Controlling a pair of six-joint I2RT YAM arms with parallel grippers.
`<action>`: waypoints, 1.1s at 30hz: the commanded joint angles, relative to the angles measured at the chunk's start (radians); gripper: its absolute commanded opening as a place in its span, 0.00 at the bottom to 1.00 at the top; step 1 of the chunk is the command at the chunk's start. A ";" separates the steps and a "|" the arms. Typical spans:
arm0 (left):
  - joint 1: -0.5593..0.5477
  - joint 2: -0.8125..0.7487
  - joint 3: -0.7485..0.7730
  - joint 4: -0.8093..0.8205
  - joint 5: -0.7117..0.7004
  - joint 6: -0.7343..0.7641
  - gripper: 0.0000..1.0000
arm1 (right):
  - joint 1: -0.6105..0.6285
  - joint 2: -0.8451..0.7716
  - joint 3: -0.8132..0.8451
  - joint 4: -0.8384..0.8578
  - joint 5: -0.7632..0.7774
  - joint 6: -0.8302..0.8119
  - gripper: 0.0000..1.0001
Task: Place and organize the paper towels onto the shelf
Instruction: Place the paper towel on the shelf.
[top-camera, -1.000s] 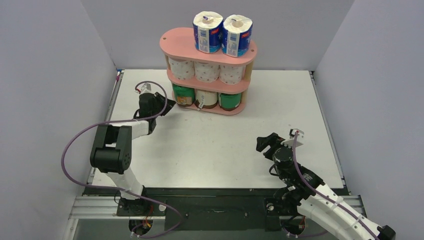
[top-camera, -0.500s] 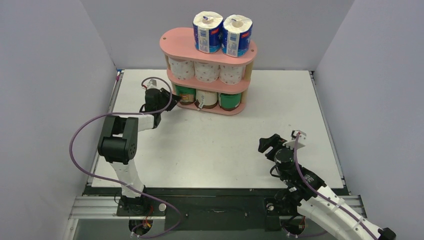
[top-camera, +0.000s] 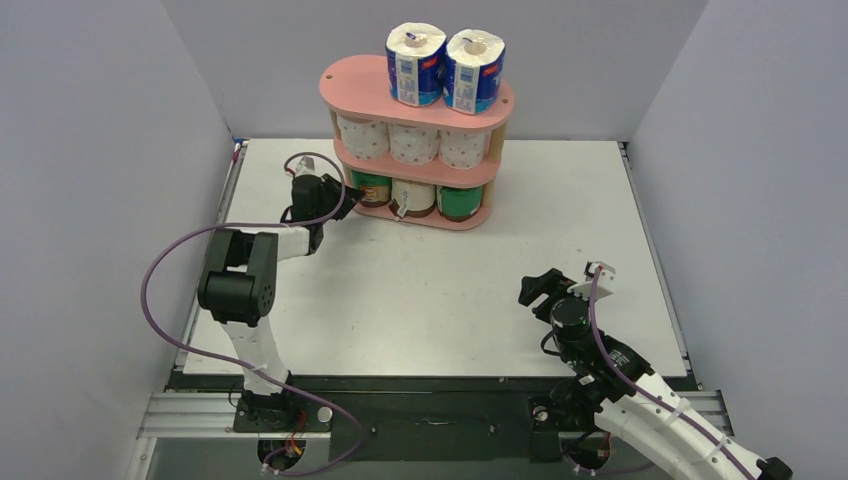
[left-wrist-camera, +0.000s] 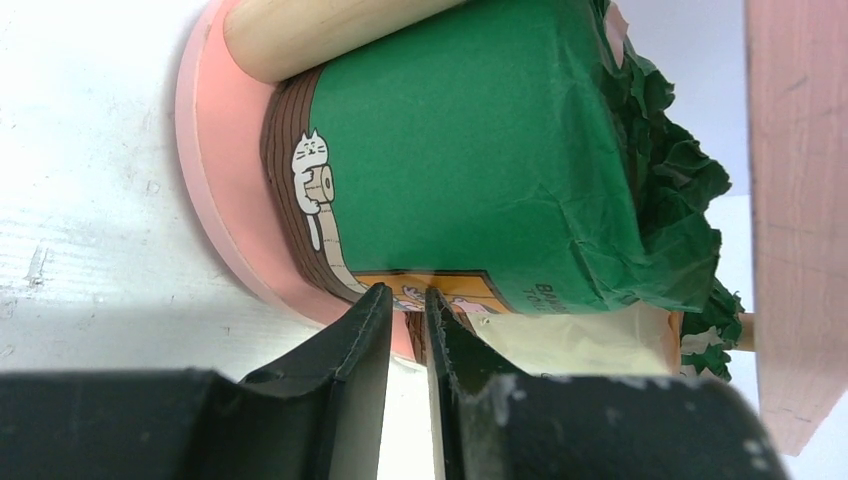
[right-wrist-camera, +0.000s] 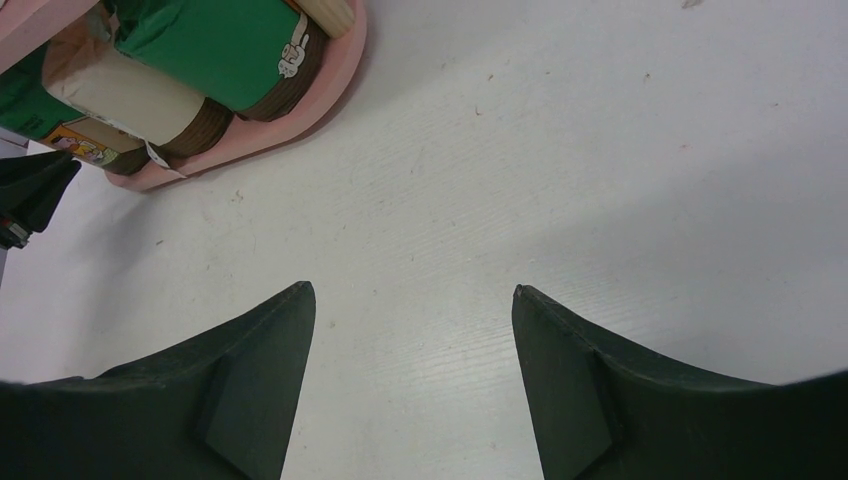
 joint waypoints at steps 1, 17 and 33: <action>0.019 -0.085 -0.026 0.062 -0.002 -0.007 0.17 | -0.009 0.000 0.023 0.008 0.039 -0.004 0.68; 0.085 -0.071 -0.020 0.090 -0.032 -0.108 0.17 | -0.008 -0.012 0.030 0.000 0.038 -0.003 0.68; 0.076 0.068 0.071 0.110 0.011 -0.146 0.17 | -0.008 0.002 0.026 -0.003 0.042 0.010 0.68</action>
